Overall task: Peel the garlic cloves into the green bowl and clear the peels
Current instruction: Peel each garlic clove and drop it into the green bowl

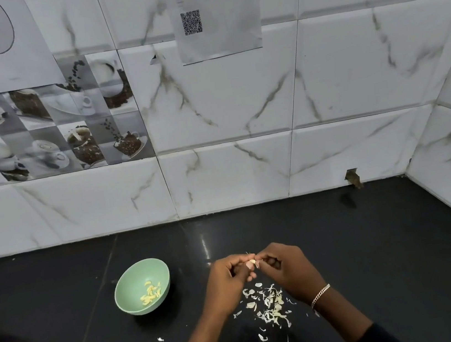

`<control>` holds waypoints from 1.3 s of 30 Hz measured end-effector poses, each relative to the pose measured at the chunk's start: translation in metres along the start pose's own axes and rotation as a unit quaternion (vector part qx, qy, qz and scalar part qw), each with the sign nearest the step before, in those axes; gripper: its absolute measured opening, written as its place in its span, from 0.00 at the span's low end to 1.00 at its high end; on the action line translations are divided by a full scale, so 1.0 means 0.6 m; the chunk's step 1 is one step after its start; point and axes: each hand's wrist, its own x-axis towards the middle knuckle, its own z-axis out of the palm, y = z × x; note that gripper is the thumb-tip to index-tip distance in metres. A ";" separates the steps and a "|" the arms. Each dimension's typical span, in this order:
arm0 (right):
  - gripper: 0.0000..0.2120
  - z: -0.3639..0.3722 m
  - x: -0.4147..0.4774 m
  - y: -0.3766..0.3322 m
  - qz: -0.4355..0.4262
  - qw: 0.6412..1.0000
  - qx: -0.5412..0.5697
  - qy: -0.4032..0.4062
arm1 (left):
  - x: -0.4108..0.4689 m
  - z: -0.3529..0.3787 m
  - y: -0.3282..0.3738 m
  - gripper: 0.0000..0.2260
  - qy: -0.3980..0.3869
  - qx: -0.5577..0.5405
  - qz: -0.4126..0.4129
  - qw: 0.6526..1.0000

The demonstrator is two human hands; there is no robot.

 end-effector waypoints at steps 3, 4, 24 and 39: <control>0.07 0.009 -0.001 0.001 0.040 0.999 0.018 -0.007 | 0.001 0.007 -0.002 0.09 0.020 0.014 0.018 1.000; 0.09 0.012 -0.002 -0.001 0.051 0.998 0.026 -0.007 | 0.000 0.009 -0.002 0.09 0.029 0.019 0.025 0.999; 0.06 0.011 -0.008 -0.024 0.084 0.994 0.067 -0.005 | -0.011 0.014 0.001 0.08 0.070 -0.038 0.000 0.997; 0.14 0.006 -0.003 -0.016 0.068 0.998 -0.004 -0.016 | -0.011 0.014 0.001 0.06 0.073 0.210 0.097 0.970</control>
